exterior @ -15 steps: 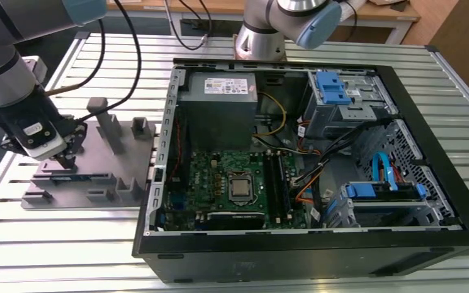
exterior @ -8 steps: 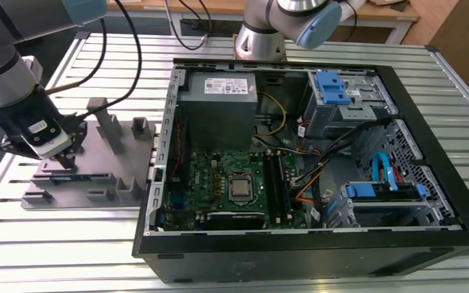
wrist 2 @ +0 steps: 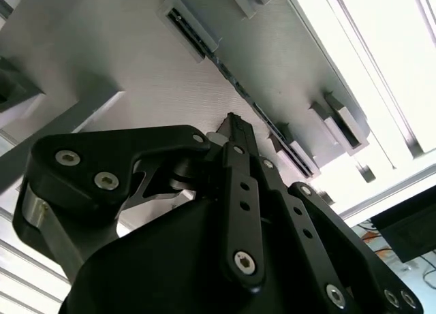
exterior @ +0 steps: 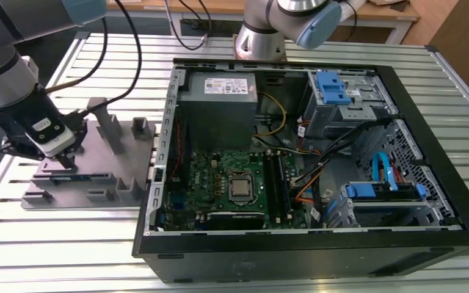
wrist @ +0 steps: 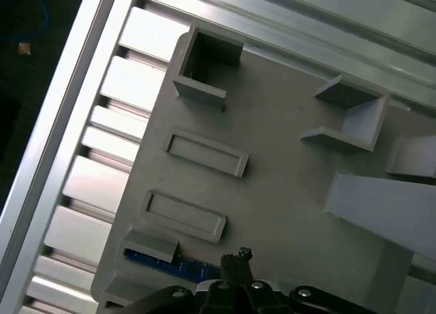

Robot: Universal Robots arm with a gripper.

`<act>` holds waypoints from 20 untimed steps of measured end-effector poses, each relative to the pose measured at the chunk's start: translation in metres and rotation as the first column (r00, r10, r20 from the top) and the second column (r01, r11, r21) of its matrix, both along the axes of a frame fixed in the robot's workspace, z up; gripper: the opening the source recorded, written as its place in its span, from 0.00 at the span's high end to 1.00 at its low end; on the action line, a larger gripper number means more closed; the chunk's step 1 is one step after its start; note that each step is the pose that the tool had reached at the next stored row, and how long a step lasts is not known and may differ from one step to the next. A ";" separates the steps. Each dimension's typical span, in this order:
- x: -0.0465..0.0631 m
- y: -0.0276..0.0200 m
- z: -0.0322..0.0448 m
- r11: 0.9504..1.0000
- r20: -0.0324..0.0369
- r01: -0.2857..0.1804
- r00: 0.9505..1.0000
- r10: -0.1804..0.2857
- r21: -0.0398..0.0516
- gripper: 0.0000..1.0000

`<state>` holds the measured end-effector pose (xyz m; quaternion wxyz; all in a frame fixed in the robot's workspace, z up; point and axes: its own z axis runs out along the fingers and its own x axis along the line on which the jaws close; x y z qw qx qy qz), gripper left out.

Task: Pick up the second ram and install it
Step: 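Pick up the second ram and move it above second insertion slot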

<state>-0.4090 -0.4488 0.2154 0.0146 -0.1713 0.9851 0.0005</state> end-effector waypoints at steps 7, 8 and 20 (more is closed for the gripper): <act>0.000 0.0000 0.0000 0.998 0.000 -0.067 0.998 0.067 0.000 0.89; 0.000 0.0000 0.0000 0.997 0.000 -0.077 0.997 0.077 0.000 0.89; 0.000 0.0000 0.0000 0.979 0.000 -0.203 0.979 0.203 0.000 0.89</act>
